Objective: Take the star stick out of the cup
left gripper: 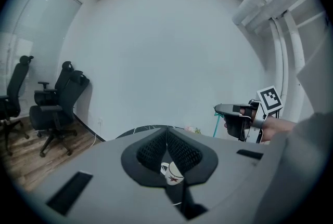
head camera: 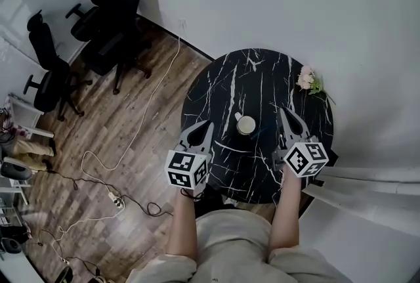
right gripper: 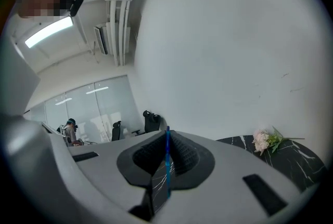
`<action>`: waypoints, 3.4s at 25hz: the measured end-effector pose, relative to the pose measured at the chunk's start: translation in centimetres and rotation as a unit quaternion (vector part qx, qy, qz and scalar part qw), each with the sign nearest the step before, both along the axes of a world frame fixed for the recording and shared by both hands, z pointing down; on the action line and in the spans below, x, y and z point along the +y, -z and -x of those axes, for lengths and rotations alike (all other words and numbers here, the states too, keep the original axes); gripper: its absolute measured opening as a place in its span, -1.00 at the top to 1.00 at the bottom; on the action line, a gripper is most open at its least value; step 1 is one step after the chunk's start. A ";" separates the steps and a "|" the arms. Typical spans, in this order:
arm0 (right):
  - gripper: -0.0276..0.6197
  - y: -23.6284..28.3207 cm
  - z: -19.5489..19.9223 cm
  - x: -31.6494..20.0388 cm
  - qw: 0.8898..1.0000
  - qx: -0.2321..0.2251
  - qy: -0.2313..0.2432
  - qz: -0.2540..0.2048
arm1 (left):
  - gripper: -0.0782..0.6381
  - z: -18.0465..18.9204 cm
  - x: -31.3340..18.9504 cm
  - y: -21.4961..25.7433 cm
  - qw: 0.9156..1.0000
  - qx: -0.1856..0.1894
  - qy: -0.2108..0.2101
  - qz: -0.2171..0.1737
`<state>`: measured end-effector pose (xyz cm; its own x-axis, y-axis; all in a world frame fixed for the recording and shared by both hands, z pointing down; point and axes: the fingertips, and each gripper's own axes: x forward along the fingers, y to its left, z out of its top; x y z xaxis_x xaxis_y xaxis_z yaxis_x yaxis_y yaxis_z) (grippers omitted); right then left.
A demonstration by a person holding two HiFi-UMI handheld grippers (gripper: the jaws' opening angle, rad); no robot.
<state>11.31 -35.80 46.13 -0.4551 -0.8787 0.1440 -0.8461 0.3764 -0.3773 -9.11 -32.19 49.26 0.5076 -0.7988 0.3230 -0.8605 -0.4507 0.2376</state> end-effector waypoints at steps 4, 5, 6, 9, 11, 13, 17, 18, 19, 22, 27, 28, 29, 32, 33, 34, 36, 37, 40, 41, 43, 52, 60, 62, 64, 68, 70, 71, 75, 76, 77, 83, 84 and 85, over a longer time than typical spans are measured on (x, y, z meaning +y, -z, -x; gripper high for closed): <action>0.78 0.6 0.0 1.7 1.000 -0.005 0.010 -0.003 | 0.72 -0.2 1.6 1.1 1.000 0.008 0.007 -0.014; 0.78 0.6 -0.1 2.1 1.000 -0.007 0.012 -0.003 | 0.72 -0.3 2.1 1.2 1.000 0.008 0.007 -0.013; 0.78 0.7 -0.1 2.6 1.000 -0.008 0.014 -0.002 | 0.72 -0.5 2.6 1.1 1.000 0.007 0.007 -0.013; 0.78 0.7 -0.6 4.1 1.000 -0.014 0.016 -0.002 | 0.72 -1.2 4.3 0.8 1.000 0.003 0.004 -0.011; 0.78 0.6 -0.9 5.0 1.000 -0.020 0.016 -0.001 | 0.72 -1.6 5.4 0.9 1.000 -0.001 0.003 -0.012; 0.78 0.4 -1.3 6.1 1.000 -0.025 0.015 0.000 | 0.72 -1.9 6.3 1.1 1.000 -0.003 0.002 -0.016; 0.78 -0.3 -2.0 8.3 0.999 -0.027 0.019 0.003 | 0.72 -2.6 8.1 1.7 1.000 -0.004 0.006 -0.028; 0.78 -0.5 -2.1 8.7 0.999 -0.025 0.022 0.005 | 0.72 -2.8 8.5 1.8 1.000 -0.006 0.006 -0.030; 0.78 -0.7 -2.2 9.1 0.999 -0.022 0.024 0.007 | 0.72 -3.1 8.8 1.8 0.999 -0.008 0.004 -0.032; 0.78 -0.9 -2.7 10.2 0.999 -0.018 0.029 0.008 | 0.72 -3.7 10.1 2.1 0.999 -0.013 0.000 -0.036; 0.78 -1.3 -2.9 12.3 0.999 -0.031 0.032 0.010 | 0.72 -4.3 11.7 2.1 0.999 -0.010 0.002 -0.039; 0.78 -1.5 -2.8 12.6 0.999 -0.033 0.035 0.011 | 0.72 -4.4 11.9 2.1 0.999 -0.012 0.001 -0.041; 0.78 -1.6 -2.8 12.8 0.999 -0.034 0.036 0.011 | 0.72 -4.5 12.0 2.2 0.999 -0.015 -0.001 -0.044; 0.78 -1.7 -3.3 13.1 0.999 -0.044 0.029 0.008 | 0.72 -5.0 12.1 2.5 0.998 -0.025 -0.012 -0.053; 0.78 -1.8 -3.5 13.1 0.999 -0.048 0.025 0.006 | 0.72 -5.1 12.1 2.5 0.998 -0.028 -0.016 -0.055; 0.78 -1.9 -3.8 13.1 0.998 -0.053 0.021 0.006 | 0.72 -5.3 12.0 2.5 0.998 -0.029 -0.020 -0.057; 0.78 -2.1 -4.3 13.3 0.997 -0.073 0.013 0.007 | 0.72 -5.2 11.9 2.3 0.998 -0.025 -0.020 -0.056; 0.78 -2.2 -4.5 13.4 0.996 -0.084 0.009 0.009 | 0.72 -5.0 11.8 2.2 0.998 -0.017 -0.017 -0.052; 0.78 -2.3 -5.8 13.9 0.996 -0.092 -0.006 0.014 | 0.72 -5.1 11.6 1.4 0.999 -0.003 -0.020 -0.038; 0.78 -2.3 -6.2 14.0 0.995 -0.094 -0.011 0.014 | 0.72 -5.2 11.6 1.3 0.999 -0.005 -0.023 -0.036; 0.78 -2.2 -7.0 14.2 0.995 -0.099 -0.018 0.013 | 0.72 -5.3 11.4 1.4 0.999 -0.004 -0.025 -0.036; 0.78 -2.8 -7.1 14.2 0.995 -0.100 -0.014 0.015 | 0.72 -5.3 12.1 0.2 0.999 -0.004 -0.027 -0.033; 0.78 -2.8 -5.6 14.2 0.996 -0.089 0.013 0.019 | 0.72 -4.6 12.3 0.3 0.999 -0.004 -0.016 -0.032; 0.78 -2.7 -5.2 14.6 0.995 -0.093 0.018 0.018 | 0.72 -4.5 12.6 0.1 0.999 -0.005 -0.018 -0.030; 0.78 -2.6 -5.1 14.8 0.995 -0.094 0.021 0.018 | 0.72 -4.5 12.8 -0.1 0.999 -0.007 -0.018 -0.028; 0.78 -2.4 -5.0 14.4 0.995 -0.092 0.025 0.014 | 0.72 -4.7 12.4 0.1 0.999 -0.007 -0.017 -0.031; 0.78 -2.2 -4.9 14.3 0.995 -0.092 0.025 0.013 | 0.72 -4.8 12.4 0.2 0.999 -0.007 -0.018 -0.032; 0.78 -2.1 -4.9 14.2 0.995 -0.092 0.025 0.013 | 0.72 -4.9 12.3 0.3 0.999 -0.008 -0.019 -0.031; 0.78 -1.8 -4.9 14.3 0.995 -0.094 0.025 0.007 | 0.72 -5.3 12.5 0.3 0.999 -0.014 -0.025 -0.034; 0.78 -1.9 -4.9 14.3 0.995 -0.093 0.026 0.006 | 0.72 -5.4 12.5 0.3 0.999 -0.015 -0.026 -0.035; 0.78 -1.8 -4.9 14.3 0.995 -0.091 0.027 0.005 | 0.72 -5.4 12.5 0.4 0.999 -0.016 -0.026 -0.036; 0.78 -1.3 -4.7 13.8 0.996 -0.080 0.037 0.001 | 0.72 -5.4 12.0 1.2 0.998 -0.025 -0.021 -0.045; 0.78 -1.2 -4.7 13.8 0.996 -0.078 0.037 0.001 | 0.72 -5.5 11.9 1.3 0.998 -0.030 -0.021 -0.047; 0.78 -1.0 -4.8 13.7 0.996 -0.077 0.036 -0.001 | 0.72 -5.5 11.8 1.4 0.998 -0.035 -0.022 -0.049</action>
<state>16.08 -22.12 47.15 -0.5342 -0.8427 0.0670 -0.7491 0.4351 -0.4995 -3.57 -20.36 47.81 0.5213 -0.8061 0.2800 -0.8526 -0.5058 0.1313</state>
